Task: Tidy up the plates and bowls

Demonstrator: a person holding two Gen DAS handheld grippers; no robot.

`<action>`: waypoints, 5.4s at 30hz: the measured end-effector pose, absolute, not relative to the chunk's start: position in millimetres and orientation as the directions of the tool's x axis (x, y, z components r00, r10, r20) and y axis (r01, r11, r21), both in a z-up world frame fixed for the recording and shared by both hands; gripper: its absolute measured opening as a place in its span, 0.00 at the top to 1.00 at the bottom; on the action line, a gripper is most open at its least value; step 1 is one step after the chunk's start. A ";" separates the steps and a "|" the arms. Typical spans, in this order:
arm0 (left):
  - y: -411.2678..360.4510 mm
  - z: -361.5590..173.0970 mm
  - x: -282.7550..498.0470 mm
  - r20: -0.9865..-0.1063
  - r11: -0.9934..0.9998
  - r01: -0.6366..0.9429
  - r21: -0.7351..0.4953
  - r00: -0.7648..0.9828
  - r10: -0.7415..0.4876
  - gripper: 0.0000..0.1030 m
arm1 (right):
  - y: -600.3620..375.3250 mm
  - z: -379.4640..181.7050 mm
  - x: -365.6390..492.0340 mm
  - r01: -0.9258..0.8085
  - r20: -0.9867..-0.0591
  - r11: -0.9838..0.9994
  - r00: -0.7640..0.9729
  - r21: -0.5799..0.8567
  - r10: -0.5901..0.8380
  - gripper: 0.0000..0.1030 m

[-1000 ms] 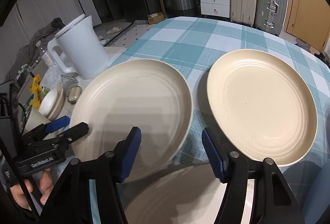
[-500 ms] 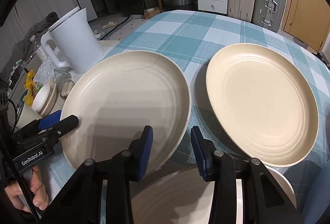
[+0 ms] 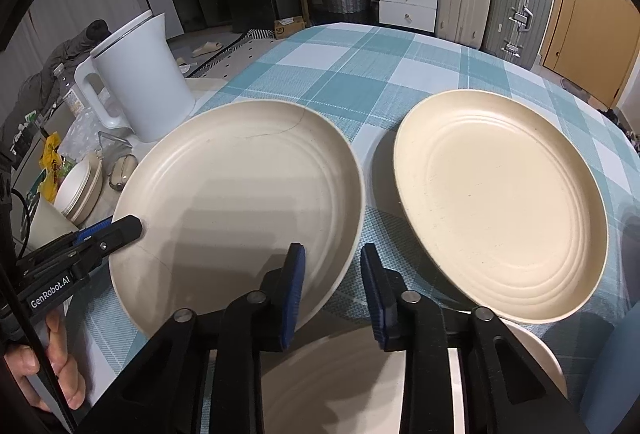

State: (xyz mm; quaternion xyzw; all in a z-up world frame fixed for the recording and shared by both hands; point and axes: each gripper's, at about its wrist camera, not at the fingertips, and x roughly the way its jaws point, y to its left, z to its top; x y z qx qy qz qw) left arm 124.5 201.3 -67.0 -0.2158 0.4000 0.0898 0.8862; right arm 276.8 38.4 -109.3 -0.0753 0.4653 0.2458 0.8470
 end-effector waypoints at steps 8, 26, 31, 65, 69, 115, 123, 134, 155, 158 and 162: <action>200.6 -65.9 123.6 -0.749 0.899 -0.328 -0.291 0.663 -0.001 0.84 | 36.9 -108.2 274.1 -0.489 -0.820 0.867 0.455 0.096 0.347 0.82; 196.6 -52.1 114.0 -0.732 0.913 -0.319 -0.254 0.681 0.034 0.84 | 38.0 -100.2 265.9 -0.486 -0.802 0.869 0.479 0.096 0.357 0.82; 192.3 -42.0 109.1 -0.716 0.918 -0.306 -0.252 0.697 0.036 0.84 | 35.0 -92.1 258.3 -0.478 -0.790 0.873 0.498 0.093 0.357 0.82; 107.1 15.4 81.1 -0.655 0.967 -0.142 -0.212 0.755 -0.033 0.84 | -44.2 -41.5 187.5 -0.342 -0.726 0.934 0.617 0.102 0.305 0.81; 96.3 18.2 79.2 -0.656 0.971 -0.122 -0.205 0.754 -0.044 0.84 | -53.7 -40.3 180.5 -0.324 -0.724 0.940 0.624 0.104 0.295 0.81; 28.7 -13.6 94.9 -0.728 0.992 0.042 -0.120 0.675 -0.117 0.84 | -116.4 -72.1 123.1 -0.174 -0.769 0.980 0.611 0.100 0.187 0.81; 22.5 -25.0 100.2 -0.740 0.994 0.061 -0.096 0.664 -0.112 0.84 | -120.1 -79.5 119.2 -0.159 -0.780 0.983 0.601 0.097 0.174 0.81; 14.0 -36.2 107.7 -0.755 0.995 0.078 -0.055 0.649 -0.093 0.84 | -122.5 -84.5 115.4 -0.159 -0.792 0.985 0.592 0.069 0.151 0.81; -4.0 -45.7 103.5 -0.775 0.991 0.109 0.081 0.632 -0.006 0.83 | -117.2 -94.1 113.6 -0.152 -0.799 0.988 0.590 0.031 0.116 0.80; -3.5 -48.5 104.7 -0.787 0.990 0.109 0.088 0.617 0.002 0.83 | -114.1 -95.3 113.8 -0.154 -0.800 0.988 0.589 0.023 0.110 0.80; -5.1 -50.9 104.6 -0.792 0.989 0.113 0.100 0.611 0.011 0.83 | -110.3 -97.8 113.3 -0.155 -0.798 0.988 0.595 -0.003 0.091 0.80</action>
